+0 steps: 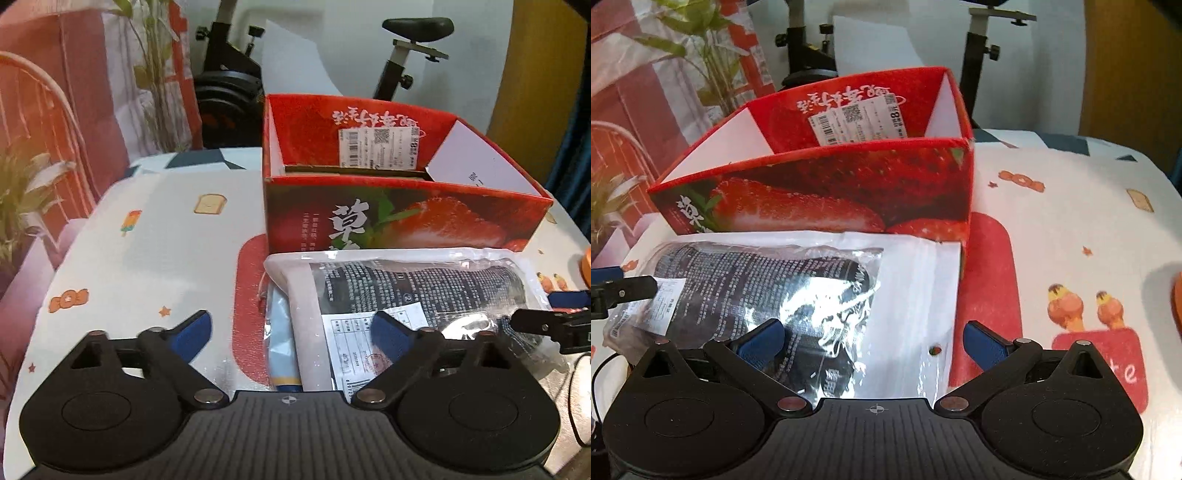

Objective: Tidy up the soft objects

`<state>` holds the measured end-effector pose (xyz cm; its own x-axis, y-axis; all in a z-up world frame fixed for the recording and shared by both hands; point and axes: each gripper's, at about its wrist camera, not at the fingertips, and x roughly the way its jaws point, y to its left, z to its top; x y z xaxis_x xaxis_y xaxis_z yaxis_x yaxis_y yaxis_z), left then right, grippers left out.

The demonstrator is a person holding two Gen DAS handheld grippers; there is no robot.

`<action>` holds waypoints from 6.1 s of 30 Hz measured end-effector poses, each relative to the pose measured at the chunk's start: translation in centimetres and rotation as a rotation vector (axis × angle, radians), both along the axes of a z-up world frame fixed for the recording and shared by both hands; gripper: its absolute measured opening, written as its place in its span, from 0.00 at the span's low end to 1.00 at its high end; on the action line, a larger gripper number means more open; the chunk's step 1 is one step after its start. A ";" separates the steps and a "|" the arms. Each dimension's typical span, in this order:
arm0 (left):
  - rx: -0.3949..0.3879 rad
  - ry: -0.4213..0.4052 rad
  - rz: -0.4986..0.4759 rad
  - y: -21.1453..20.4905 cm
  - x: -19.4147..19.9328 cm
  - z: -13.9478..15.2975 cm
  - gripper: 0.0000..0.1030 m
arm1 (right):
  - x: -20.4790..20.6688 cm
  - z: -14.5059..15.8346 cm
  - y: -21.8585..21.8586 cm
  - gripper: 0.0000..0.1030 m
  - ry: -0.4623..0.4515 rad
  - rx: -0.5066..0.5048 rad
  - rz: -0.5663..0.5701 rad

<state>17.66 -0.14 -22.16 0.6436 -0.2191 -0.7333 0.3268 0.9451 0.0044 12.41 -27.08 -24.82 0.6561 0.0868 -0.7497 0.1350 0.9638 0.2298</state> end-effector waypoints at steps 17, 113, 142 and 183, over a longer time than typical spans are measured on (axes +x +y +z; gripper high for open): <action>-0.123 0.237 -0.181 0.3 5.1 -0.9 0.85 | 5.0 0.2 -1.6 1.00 0.163 0.103 0.210; 0.133 0.138 -0.263 -9.4 17.0 1.7 0.37 | 23.9 0.6 0.6 0.25 0.309 -0.355 0.520; 0.036 -0.016 -0.183 -6.0 12.7 6.1 0.37 | 16.8 7.8 -0.5 0.76 -0.075 -0.329 0.279; -0.122 0.205 -0.124 3.0 -1.7 -0.5 0.38 | 0.5 1.9 10.1 0.64 0.045 0.029 0.386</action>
<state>16.00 2.90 -22.62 0.4473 -0.3819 -0.8088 0.4222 0.8873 -0.1855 12.90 -17.02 -22.93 0.5374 0.3427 -0.7706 -0.2256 0.9388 0.2602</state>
